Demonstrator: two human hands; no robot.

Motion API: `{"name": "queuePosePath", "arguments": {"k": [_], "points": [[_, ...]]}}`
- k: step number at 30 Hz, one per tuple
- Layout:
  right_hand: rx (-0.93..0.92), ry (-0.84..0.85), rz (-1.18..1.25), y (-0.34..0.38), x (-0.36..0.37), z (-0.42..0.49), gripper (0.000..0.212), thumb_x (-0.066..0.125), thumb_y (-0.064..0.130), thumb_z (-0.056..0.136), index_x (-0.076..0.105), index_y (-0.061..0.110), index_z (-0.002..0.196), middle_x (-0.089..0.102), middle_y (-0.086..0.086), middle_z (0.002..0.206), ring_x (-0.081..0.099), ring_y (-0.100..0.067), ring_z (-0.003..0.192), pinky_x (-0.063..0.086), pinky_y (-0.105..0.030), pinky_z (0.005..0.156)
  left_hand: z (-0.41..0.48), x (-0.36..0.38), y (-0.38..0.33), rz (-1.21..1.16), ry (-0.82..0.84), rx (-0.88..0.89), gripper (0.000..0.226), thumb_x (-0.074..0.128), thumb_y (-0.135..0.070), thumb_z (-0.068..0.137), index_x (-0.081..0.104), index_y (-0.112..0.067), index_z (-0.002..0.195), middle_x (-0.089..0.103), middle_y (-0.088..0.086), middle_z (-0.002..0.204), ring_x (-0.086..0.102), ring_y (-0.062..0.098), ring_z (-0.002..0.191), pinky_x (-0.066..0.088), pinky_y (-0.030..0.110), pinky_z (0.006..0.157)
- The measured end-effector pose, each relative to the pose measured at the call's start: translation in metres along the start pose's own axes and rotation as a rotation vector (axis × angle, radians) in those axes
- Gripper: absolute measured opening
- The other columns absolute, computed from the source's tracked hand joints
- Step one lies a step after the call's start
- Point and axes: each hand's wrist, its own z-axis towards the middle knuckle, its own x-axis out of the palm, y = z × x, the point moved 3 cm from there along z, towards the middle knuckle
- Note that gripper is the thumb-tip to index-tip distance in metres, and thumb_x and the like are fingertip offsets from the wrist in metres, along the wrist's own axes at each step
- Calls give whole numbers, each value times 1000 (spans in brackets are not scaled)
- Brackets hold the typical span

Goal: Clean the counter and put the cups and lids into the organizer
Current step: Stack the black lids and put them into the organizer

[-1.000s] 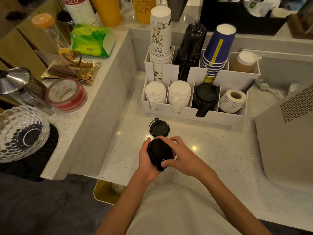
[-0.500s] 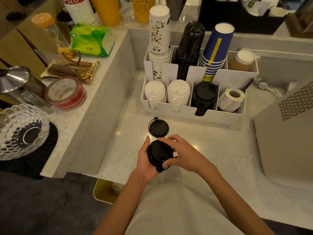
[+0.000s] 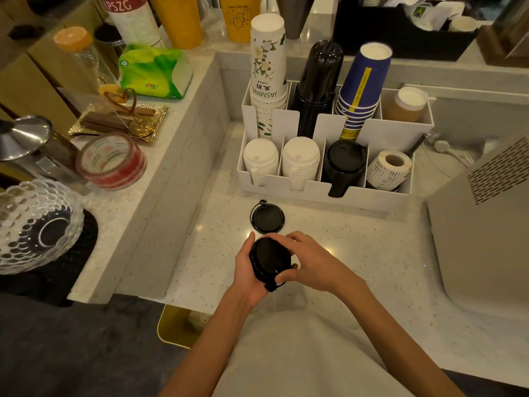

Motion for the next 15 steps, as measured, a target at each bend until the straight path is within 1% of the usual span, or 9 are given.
{"name": "queuePosePath", "arguments": {"k": [2, 5, 6, 8, 10, 11, 13, 15], "points": [[10, 3, 64, 1, 1, 0, 86, 77, 37, 77, 26, 45, 146, 39, 6, 137, 46, -15, 117, 42, -22, 90, 1, 1, 0, -12, -10, 22, 58, 52, -60, 89, 75, -11, 109, 74, 16, 108, 74, 30, 93, 59, 41, 70], [16, 2, 117, 2, 1, -2, 84, 77, 35, 78, 26, 47, 145, 38, 5, 136, 49, -15, 112, 45, -21, 88, 1, 2, -1, -4, -13, 51, 56, 51, -60, 90, 76, -12, 108, 75, 15, 106, 74, 29, 91, 60, 40, 70], [19, 2, 138, 2, 1, -2, 83, 76, 37, 79, 26, 48, 145, 37, 5, 136, 48, -15, 112, 46, -22, 90, 1, 3, -2, 7, -14, 57, 56, 51, -60, 90, 76, -13, 107, 75, 15, 104, 75, 28, 90, 60, 40, 70], [36, -9, 221, 5, 2, -3, 77, 71, 51, 77, 28, 53, 141, 36, 4, 134, 45, -17, 117, 48, -29, 95, 2, 6, -3, 54, -24, 81, 54, 52, -60, 89, 77, -15, 105, 75, 13, 99, 75, 27, 88, 60, 40, 70], [64, -47, 339, 8, 3, -4, 68, 67, 61, 73, 34, 60, 132, 39, 3, 129, 44, -19, 118, 49, -32, 95, 3, 10, -2, 116, -35, 112, 55, 53, -61, 88, 75, -15, 110, 75, 13, 101, 74, 26, 91, 60, 40, 71], [75, -66, 386, 8, 4, -4, 64, 68, 60, 72, 36, 62, 127, 40, 2, 127, 45, -19, 117, 49, -31, 93, 3, 12, -2, 137, -38, 124, 56, 54, -61, 87, 73, -16, 114, 74, 13, 104, 73, 26, 93, 60, 39, 72], [79, -69, 464, 8, 5, -5, 63, 73, 52, 73, 38, 63, 124, 42, 1, 127, 47, -19, 115, 51, -29, 90, 2, 16, -1, 144, -31, 141, 59, 54, -61, 87, 69, -16, 120, 72, 12, 109, 73, 25, 96, 59, 38, 70], [45, -41, 540, 5, 4, -5, 63, 77, 41, 76, 41, 57, 126, 47, 5, 126, 52, -17, 113, 56, -28, 85, 2, 17, 2, 127, -11, 140, 58, 55, -61, 85, 70, -16, 118, 72, 12, 108, 73, 25, 97, 59, 38, 70]]}}
